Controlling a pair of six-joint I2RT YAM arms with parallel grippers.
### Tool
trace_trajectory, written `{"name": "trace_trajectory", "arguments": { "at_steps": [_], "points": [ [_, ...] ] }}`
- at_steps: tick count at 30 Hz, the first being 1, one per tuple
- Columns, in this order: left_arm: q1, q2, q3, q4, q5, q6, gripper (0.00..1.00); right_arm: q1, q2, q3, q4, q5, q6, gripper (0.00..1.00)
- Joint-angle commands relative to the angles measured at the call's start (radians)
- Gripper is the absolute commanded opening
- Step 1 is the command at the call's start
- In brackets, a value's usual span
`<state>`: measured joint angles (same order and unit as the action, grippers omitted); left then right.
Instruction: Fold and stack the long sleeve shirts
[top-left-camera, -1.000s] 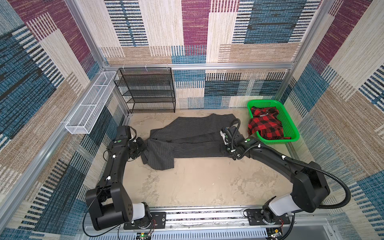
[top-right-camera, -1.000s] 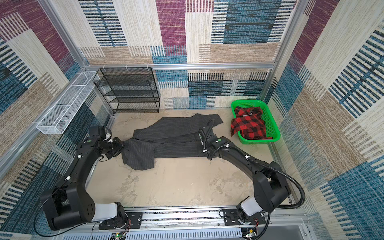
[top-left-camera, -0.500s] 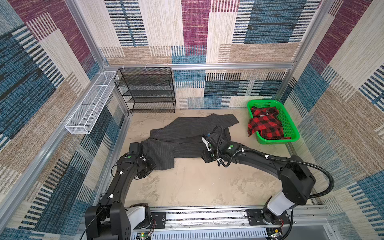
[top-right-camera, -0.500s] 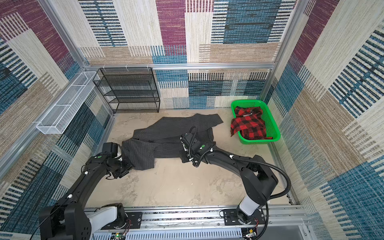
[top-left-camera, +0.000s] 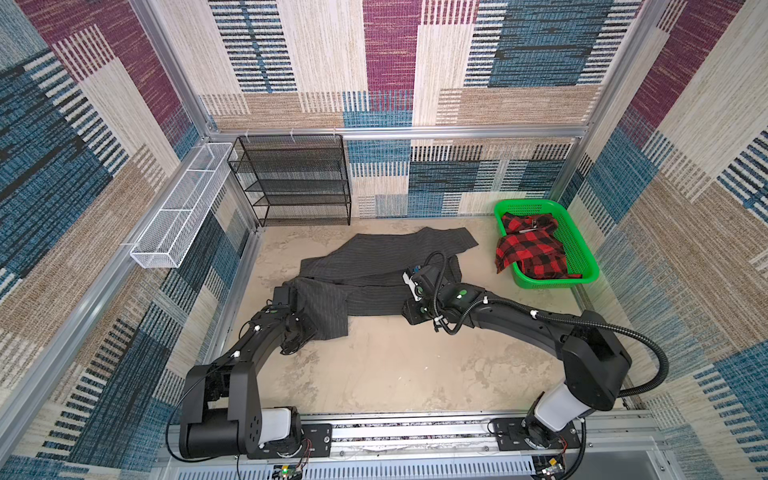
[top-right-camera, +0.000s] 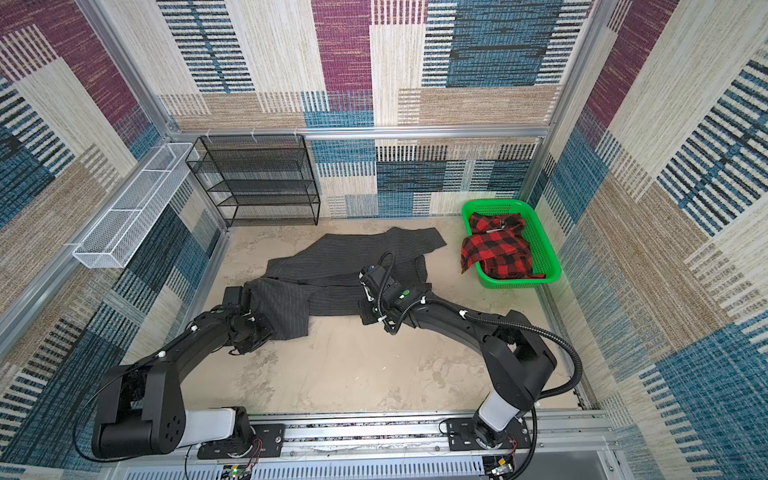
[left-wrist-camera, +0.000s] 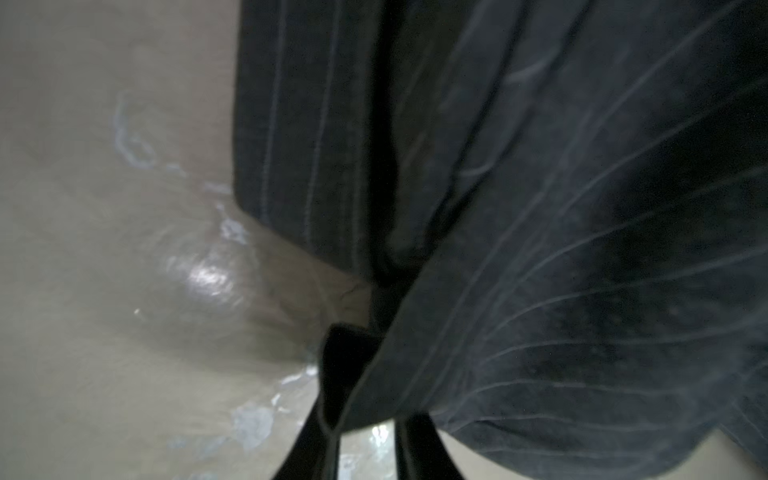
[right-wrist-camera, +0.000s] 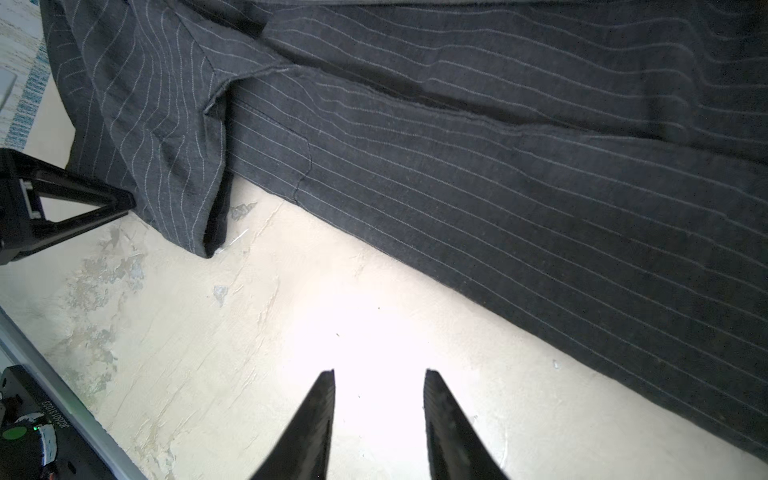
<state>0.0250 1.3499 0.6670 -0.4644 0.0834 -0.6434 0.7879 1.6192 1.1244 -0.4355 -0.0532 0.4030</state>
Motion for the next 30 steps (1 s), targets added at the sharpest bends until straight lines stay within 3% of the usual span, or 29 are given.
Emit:
{"name": "trace_trajectory", "arguments": {
  "at_steps": [1,2,7,15,24,30],
  "points": [
    [-0.016,-0.008,0.019,0.075,-0.010,-0.034,0.05,0.002,0.009,0.006,0.030,-0.015,0.010,0.37],
    [-0.020,-0.021,0.019,0.075,-0.009,-0.036,0.00,0.003,0.012,0.009,0.031,-0.018,0.009,0.36],
    [-0.029,-0.100,0.045,-0.009,0.040,-0.032,0.00,0.002,0.032,0.026,0.045,-0.031,0.004,0.35],
    [-0.031,-0.231,0.161,-0.153,0.207,-0.043,0.00,0.003,0.066,0.071,0.069,-0.073,-0.028,0.34],
    [-0.031,-0.165,0.387,-0.283,0.341,0.034,0.00,0.004,0.099,0.158,0.065,-0.117,-0.090,0.35],
    [-0.032,-0.111,0.452,-0.305,0.342,0.057,0.00,0.055,0.129,0.182,0.085,-0.150,-0.129,0.47]
  ]
}}
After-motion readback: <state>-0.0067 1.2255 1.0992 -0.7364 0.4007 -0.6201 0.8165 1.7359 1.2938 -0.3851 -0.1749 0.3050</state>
